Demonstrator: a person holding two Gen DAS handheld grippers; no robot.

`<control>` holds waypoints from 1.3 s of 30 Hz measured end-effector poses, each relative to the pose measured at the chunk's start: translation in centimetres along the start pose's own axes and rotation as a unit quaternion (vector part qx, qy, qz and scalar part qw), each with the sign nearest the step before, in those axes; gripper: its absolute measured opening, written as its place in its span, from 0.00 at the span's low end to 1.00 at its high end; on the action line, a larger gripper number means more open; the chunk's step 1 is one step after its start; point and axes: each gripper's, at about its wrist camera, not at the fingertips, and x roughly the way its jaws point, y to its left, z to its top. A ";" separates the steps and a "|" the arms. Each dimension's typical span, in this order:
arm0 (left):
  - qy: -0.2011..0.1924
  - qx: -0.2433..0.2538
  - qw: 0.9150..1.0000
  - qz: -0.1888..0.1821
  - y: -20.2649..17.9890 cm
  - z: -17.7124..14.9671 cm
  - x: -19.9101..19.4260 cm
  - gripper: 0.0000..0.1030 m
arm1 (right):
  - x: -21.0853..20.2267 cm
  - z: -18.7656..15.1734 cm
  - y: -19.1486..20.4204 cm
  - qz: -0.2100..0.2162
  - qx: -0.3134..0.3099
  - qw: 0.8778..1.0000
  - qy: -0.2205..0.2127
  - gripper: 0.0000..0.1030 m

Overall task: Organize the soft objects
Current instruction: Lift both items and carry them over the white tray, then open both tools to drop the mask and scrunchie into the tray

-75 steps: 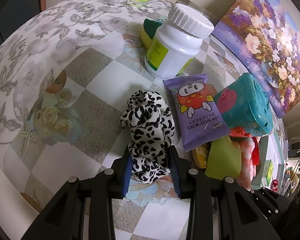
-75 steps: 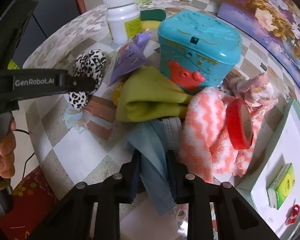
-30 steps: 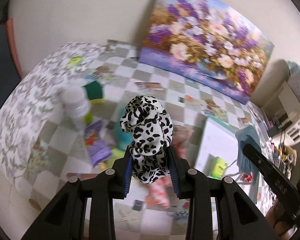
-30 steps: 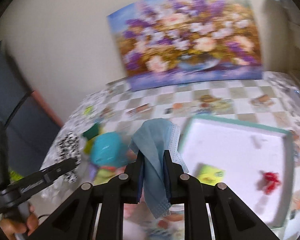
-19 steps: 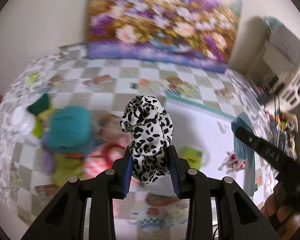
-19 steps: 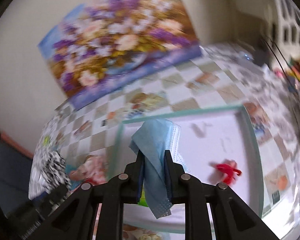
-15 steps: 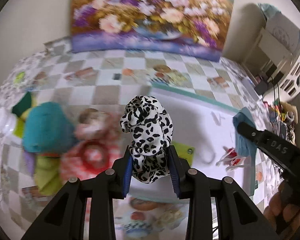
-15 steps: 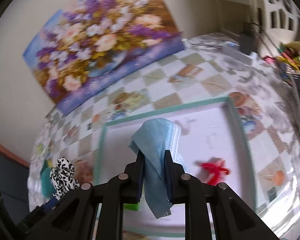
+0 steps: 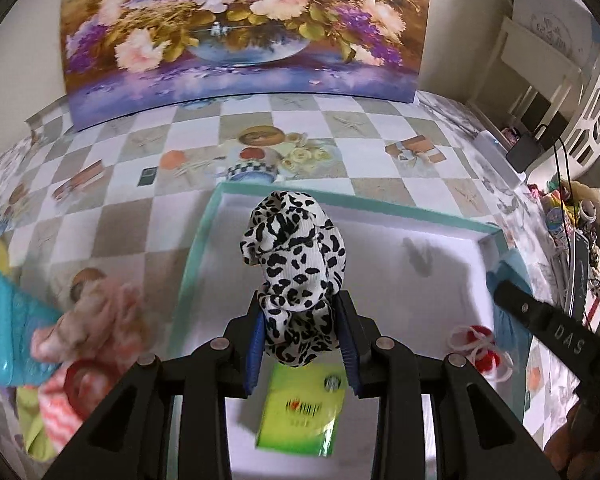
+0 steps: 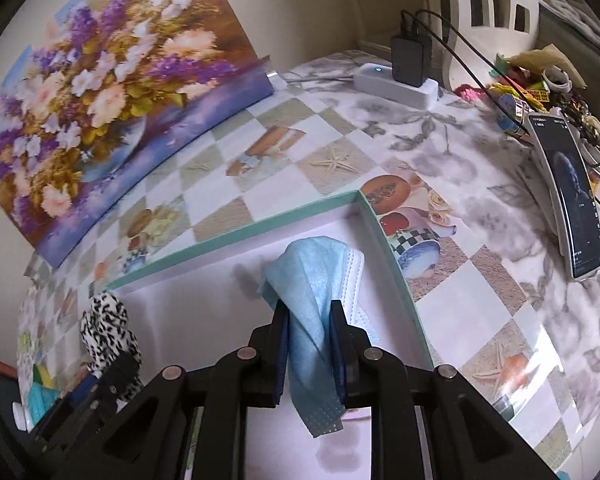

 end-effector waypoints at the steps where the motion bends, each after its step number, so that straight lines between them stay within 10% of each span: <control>1: -0.001 -0.001 1.000 -0.002 0.0 0.2 0.3 0.36 | 0.1 0.0 0.0 -0.002 0.000 1.000 0.001 0.21; 4: 0.015 -0.008 1.000 -0.015 0.2 0.5 0.9 0.56 | 0.4 0.2 -0.1 -0.010 -0.001 1.000 0.001 0.22; 12: 0.032 -0.055 0.997 -0.034 1.5 0.1 -0.1 0.70 | 0.9 -0.2 0.3 -0.018 -0.016 1.000 0.016 0.41; 25: 0.005 -0.094 0.996 0.010 4.6 -0.4 -1.9 0.97 | 0.5 -1.0 2.1 -0.021 -0.074 0.997 0.006 1.00; 39: -0.019 -0.116 0.993 0.019 6.0 0.0 -3.7 0.97 | -0.2 -0.8 2.8 -0.004 -0.080 0.997 0.010 1.00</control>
